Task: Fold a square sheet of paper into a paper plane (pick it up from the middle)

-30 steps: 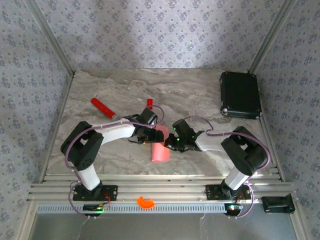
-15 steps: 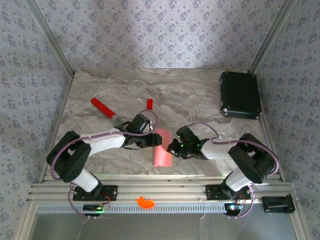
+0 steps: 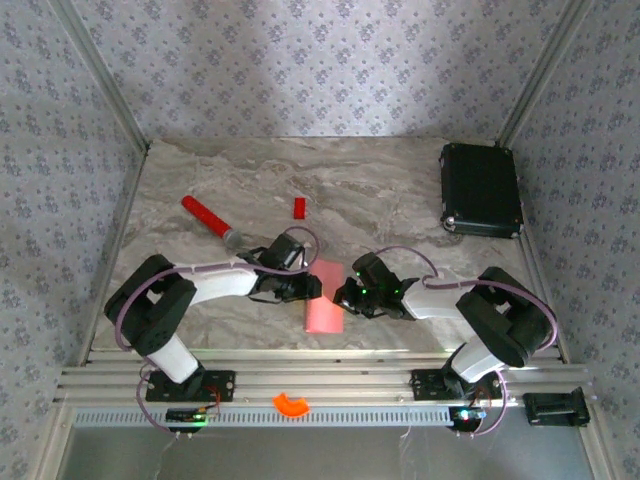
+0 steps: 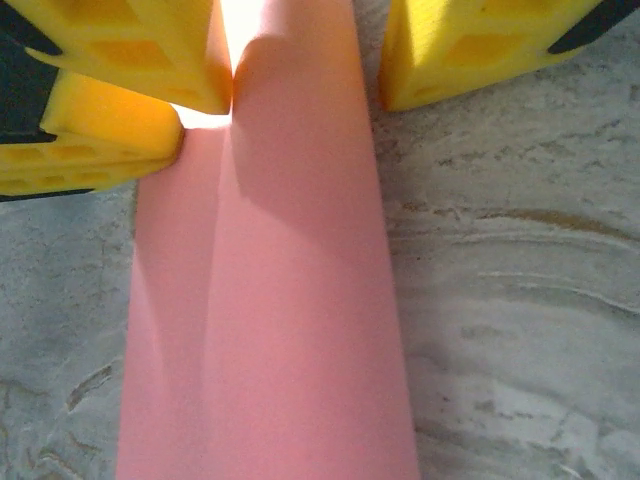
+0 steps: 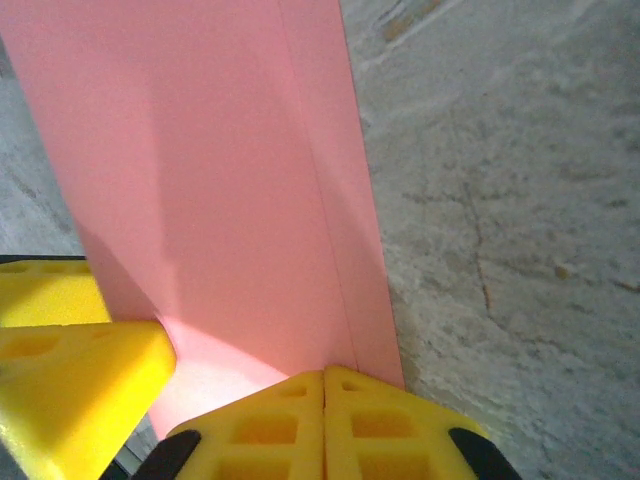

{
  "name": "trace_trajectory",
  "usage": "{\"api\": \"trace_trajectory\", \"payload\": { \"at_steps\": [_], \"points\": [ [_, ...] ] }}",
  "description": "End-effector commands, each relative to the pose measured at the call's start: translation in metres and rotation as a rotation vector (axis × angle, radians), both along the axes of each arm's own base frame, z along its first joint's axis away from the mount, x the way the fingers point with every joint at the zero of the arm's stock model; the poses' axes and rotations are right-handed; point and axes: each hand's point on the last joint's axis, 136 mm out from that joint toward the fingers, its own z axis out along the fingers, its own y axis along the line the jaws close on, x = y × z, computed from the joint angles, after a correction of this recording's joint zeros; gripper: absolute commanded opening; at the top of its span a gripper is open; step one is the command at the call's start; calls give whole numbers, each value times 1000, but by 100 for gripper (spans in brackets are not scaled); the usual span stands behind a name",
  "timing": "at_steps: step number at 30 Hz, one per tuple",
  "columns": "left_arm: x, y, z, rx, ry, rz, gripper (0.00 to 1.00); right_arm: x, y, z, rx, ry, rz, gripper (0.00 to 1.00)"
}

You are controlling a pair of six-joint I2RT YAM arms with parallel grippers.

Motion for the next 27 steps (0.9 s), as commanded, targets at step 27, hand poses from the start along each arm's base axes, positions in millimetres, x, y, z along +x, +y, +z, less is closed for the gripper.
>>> {"api": "trace_trajectory", "payload": {
  "at_steps": [27],
  "points": [
    [-5, 27, -38, 268, 64, -33, 41, -6, -120, 43, -202, -106, -254, 34]
  ]
}}
